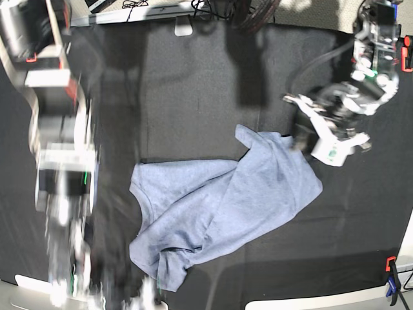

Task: Layout the t-shirt on the table in an organized manner, then fold the t-shirt properly

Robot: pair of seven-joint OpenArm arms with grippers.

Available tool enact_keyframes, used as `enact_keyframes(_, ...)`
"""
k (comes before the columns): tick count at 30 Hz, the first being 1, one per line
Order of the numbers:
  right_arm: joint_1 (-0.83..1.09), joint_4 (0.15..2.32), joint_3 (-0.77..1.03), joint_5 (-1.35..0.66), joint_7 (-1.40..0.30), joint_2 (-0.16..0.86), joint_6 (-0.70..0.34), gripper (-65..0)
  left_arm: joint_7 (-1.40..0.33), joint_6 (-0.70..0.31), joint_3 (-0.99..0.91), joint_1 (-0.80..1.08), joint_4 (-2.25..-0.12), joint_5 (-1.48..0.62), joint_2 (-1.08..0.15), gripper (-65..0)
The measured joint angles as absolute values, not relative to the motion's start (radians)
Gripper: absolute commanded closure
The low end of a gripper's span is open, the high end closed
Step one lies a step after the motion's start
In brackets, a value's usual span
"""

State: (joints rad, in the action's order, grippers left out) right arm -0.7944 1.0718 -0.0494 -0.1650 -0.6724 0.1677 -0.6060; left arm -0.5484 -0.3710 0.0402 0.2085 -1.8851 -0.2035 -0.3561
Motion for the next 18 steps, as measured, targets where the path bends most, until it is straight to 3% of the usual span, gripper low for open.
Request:
enact_keyframes(3, -0.649, 1.232, -0.044, -0.162, -0.676, 0.191, -0.604, -27.8, -0.550, -0.369, 0.120, 0.210, -1.882, -0.187, -0.357, -25.4)
enact_keyframes(7, -0.484, 1.431, 0.039, -0.182, -0.666, 0.207, -0.608, -27.8, -0.559, -0.218, 0.163, 0.210, -1.875, -0.091, -0.324, -25.4)
enact_keyframes(18, -0.116, 1.679, 0.322, -0.337, -0.672, 0.205, -0.613, -27.8, -0.553, -0.220, 0.162, 0.207, -1.868, -0.077, -0.150, -25.4)
